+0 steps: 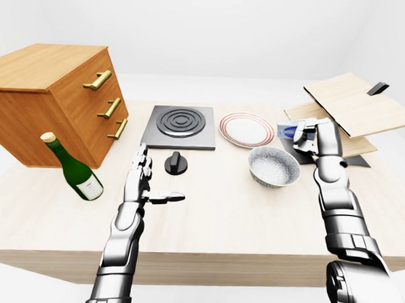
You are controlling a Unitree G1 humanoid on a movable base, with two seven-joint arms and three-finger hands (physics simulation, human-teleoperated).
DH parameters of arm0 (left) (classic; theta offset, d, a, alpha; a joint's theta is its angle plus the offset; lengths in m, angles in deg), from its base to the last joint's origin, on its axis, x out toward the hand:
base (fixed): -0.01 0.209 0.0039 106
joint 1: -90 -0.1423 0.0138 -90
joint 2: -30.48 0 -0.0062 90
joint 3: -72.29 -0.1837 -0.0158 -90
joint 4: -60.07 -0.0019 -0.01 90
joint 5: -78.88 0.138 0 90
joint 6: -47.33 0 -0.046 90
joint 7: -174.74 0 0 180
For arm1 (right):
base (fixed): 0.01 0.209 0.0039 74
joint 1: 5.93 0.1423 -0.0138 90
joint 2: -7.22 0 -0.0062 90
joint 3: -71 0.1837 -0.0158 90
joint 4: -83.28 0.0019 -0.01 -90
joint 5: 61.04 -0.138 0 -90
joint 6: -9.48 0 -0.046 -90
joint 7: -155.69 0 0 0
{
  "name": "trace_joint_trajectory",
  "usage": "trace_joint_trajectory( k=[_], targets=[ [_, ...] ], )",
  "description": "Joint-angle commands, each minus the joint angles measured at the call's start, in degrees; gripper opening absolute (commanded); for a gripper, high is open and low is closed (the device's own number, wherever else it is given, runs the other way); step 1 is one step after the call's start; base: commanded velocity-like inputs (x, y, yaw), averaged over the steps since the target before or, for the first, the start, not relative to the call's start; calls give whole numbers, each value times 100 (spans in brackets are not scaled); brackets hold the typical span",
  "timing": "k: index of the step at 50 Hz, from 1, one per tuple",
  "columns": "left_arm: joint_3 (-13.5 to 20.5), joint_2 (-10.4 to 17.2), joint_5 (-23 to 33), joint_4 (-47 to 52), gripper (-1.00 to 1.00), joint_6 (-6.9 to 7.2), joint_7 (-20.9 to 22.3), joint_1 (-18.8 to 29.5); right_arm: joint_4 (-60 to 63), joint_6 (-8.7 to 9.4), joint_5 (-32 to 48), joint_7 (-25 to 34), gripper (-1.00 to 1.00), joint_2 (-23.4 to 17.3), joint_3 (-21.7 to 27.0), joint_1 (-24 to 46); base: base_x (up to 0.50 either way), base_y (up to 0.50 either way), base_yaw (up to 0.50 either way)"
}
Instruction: Pick up the cream cheese and put it in the bowl.
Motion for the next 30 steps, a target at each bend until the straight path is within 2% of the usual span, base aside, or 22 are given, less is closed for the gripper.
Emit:
trace_joint_trajectory(
  k=[1, 5, 9, 15, 18, 23, 30],
  targets=[
    [30, 16, -35, 22, 100, 57, -2, 42, -1221, 1, 714, -173, -100, -396, -12, 375, 0, 0, 0],
    [44, 24, -70, -16, 100, 35, 0, 49, -1241, 1, 715, 65, -100, -428, -24, 375, 0, 0, 0],
    [43, 28, -79, 57, 100, 73, 2, 20, -1340, 1, 780, 180, -100, -383, -93, 427, 0, 0, 0],
    [37, 24, -78, 98, 100, 73, 7, -15, -1547, 1, 903, 148, -100, -293, -180, 491, 0, 0, 0],
    [33, 14, -74, 84, 100, 71, 11, -26, -1890, 1, 1206, -12, -100, -299, -322, 564, 0, 0, 0],
    [25, 10, -59, 3, 100, 18, 14, -11, -2233, 1, 1276, -86, -100, -225, -363, 679, 0, 0, 0],
    [44, 20, -77, 4, 100, 35, 6, 0, -2574, 1, 1448, -110, -100, -146, -489, 727, 0, 0, 0]
  ],
)
